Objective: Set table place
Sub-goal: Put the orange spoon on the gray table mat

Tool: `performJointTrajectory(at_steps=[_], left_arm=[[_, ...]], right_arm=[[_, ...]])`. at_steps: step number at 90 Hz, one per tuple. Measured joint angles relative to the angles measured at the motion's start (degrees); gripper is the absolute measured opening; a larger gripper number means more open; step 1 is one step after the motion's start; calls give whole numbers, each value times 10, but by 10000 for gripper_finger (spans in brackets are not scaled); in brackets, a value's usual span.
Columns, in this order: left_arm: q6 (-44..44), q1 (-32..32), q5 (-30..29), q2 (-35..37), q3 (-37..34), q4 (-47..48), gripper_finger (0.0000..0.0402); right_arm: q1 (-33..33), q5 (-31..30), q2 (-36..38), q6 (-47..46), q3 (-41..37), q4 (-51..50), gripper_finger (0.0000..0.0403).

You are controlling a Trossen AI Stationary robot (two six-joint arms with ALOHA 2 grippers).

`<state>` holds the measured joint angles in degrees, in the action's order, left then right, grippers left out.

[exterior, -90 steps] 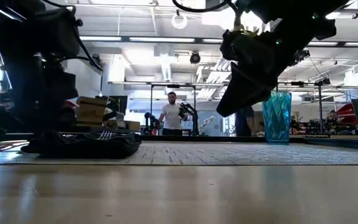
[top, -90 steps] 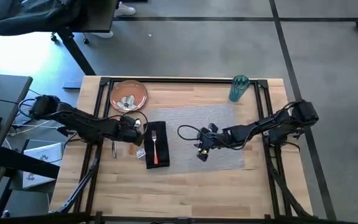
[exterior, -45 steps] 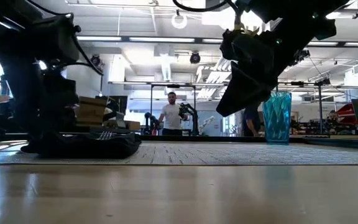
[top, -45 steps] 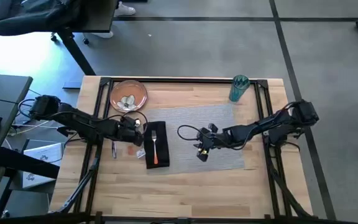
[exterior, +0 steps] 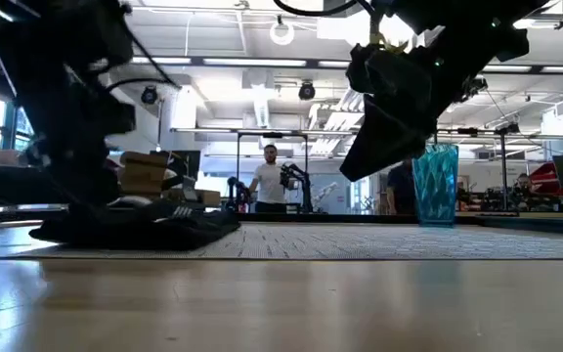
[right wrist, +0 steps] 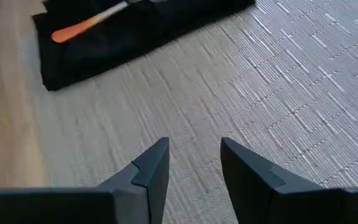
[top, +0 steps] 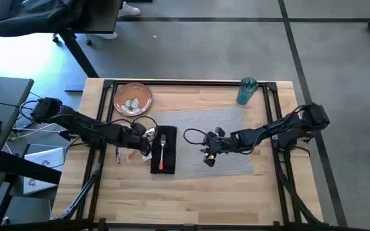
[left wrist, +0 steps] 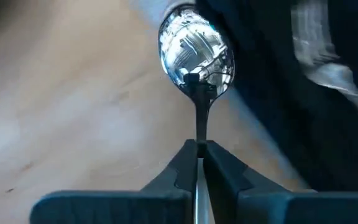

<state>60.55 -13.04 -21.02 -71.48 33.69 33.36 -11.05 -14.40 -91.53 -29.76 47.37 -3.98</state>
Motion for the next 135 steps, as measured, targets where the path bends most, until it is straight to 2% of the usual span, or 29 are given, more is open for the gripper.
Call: performJointTrajectory(at_steps=[11,27,35,43,54,70,82,92,101,110,121,135], left_arm=[[-26,-25,-4,19,48,14,2],[-15,-57,-56,39,130,152,1],[-28,-73,-69,44,157,163,0],[-72,-85,-67,48,177,116,0],[-151,-97,-43,49,178,4,0],[-244,-109,-4,46,178,-130,0],[-309,-110,58,46,178,-230,0],[-345,-110,113,47,178,-304,0],[-356,-110,149,46,178,-331,0],[-357,-109,151,46,178,-334,0],[-353,-103,147,46,178,-332,0],[-348,-94,147,46,178,-332,0]], right_arm=[[0,15,3,10,16,1,123],[0,16,3,33,38,1,123],[0,18,3,42,43,6,123],[0,18,3,50,44,52,124],[0,15,3,97,44,129,132],[0,53,3,136,44,249,182],[0,95,3,179,44,345,221],[0,116,2,240,44,415,234],[0,133,2,290,44,471,236],[0,169,2,321,46,517,236],[-5,209,2,346,75,498,236],[-17,215,-5,393,120,436,235]])
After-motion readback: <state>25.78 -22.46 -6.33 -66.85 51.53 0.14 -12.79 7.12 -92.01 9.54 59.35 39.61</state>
